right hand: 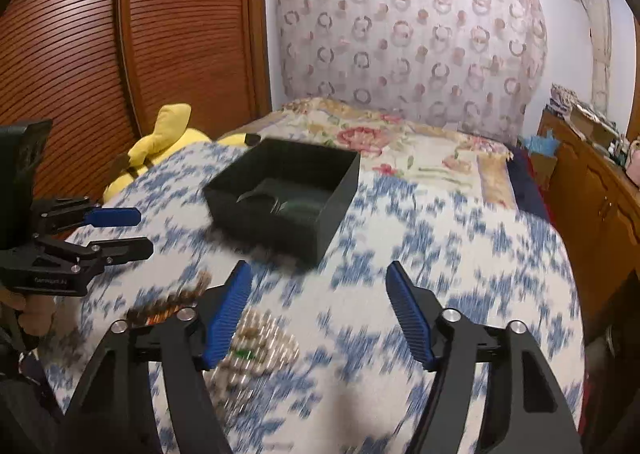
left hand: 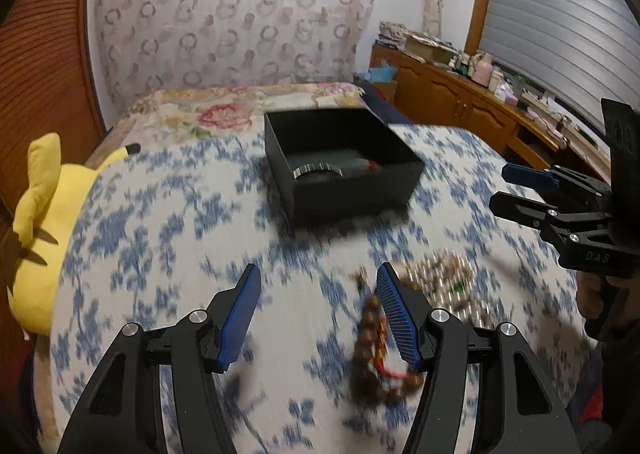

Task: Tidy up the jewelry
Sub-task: 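Grasp the brown wooden bead bracelet with the left tool while the right tool approaches the pearls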

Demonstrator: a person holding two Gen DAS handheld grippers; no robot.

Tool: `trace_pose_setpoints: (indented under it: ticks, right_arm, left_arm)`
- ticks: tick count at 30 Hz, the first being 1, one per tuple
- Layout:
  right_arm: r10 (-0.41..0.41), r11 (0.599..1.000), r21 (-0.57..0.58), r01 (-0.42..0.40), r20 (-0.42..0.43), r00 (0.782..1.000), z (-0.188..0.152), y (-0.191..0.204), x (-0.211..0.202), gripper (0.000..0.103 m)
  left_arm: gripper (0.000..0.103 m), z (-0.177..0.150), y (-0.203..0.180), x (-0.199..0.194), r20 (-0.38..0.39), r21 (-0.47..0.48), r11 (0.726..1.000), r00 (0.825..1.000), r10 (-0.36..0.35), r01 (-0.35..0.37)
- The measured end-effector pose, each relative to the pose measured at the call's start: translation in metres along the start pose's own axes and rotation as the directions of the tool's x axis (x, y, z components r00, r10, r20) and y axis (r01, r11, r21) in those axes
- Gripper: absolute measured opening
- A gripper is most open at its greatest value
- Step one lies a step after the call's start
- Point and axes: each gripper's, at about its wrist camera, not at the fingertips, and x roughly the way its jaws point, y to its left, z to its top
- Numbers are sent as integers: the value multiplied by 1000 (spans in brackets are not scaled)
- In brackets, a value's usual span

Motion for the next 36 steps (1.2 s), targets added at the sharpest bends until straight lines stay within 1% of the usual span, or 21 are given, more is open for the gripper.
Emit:
trace_pose_setpoints:
  ticks: [1, 5, 6, 8, 10, 15, 18, 21, 25, 31, 36]
  right_arm:
    - [0, 1000, 3, 0, -6, 1000, -6, 2, -1, 65]
    - [0, 1000, 12, 0, -31, 1000, -27, 12, -7, 53]
    - [3, 1000, 17, -2, -36, 999, -33, 14, -9, 50]
    - [7, 1000, 23, -6, -42, 999, -41, 17, -12, 48]
    - [13, 999, 30, -12, -50, 999, -49, 20, -13, 46]
    - [15, 999, 48, -12, -63, 998, -64, 22, -15, 46]
    - [30, 998, 58, -26, -65, 997, -71, 23, -15, 46]
    - [46, 997, 57, -43, -58, 997, -75, 25, -15, 46]
    - [36, 998, 51, -34, -47, 998, -76, 27, -16, 46]
    - [38, 998, 56, -36, -38, 999, -76, 27, -17, 46]
    - [37, 998, 54, -35, -39, 999, -77, 27, -17, 46]
  left_arm:
    - [57, -4, -1, 0, -6, 1, 1000, 1000, -5, 5]
    - [41, -21, -4, -1, -38, 0, 1000, 999, -30, 30]
    - [39, -25, -5, -1, -43, -2, 999, 998, -37, 37]
    - [33, -31, -5, 0, -60, -7, 999, 997, -46, 45]
    - [29, -35, -5, 3, -74, -14, 999, 996, -53, 52]
    - [29, -38, -8, 7, -89, -9, 998, 994, -62, 62]
    - [28, -37, -12, 14, -105, -11, 998, 992, -68, 68]
    - [27, -34, -15, 20, -109, -7, 999, 993, -52, 52]
    - [27, -31, -15, 25, -110, 1, 1000, 994, -24, 25]
    - [27, -33, -22, 25, -104, 51, 999, 994, 22, -17]
    - [27, -33, -24, 26, -96, 66, 997, 995, 38, -31]
